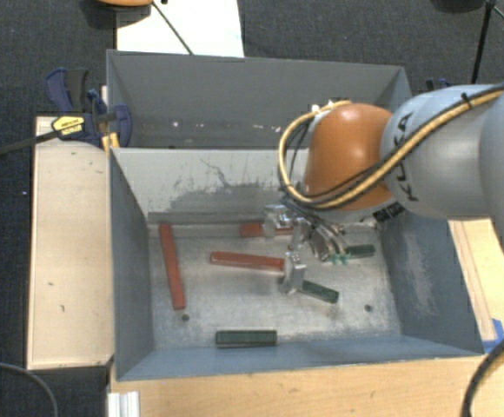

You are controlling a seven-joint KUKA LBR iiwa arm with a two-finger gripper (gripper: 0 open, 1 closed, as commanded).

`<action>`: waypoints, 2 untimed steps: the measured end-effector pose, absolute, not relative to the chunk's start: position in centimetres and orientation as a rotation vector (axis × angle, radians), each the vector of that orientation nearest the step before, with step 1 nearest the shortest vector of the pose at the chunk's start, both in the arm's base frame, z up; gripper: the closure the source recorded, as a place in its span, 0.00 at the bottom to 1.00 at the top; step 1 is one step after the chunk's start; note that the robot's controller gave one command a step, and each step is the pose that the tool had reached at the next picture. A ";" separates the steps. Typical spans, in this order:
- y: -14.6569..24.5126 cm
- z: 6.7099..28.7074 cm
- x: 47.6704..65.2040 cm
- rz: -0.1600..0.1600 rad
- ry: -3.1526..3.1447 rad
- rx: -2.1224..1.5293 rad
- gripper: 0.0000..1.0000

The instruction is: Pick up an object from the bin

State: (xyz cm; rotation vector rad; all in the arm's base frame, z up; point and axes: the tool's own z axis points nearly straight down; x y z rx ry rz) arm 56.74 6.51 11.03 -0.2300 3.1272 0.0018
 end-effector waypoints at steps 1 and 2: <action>6.2 8.5 58.5 0.001 3.128 -0.230 0.00; 8.2 7.1 58.2 0.002 3.138 -0.085 1.00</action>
Offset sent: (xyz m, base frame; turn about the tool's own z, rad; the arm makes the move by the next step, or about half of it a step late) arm 0.0139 0.0165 -0.0403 0.0918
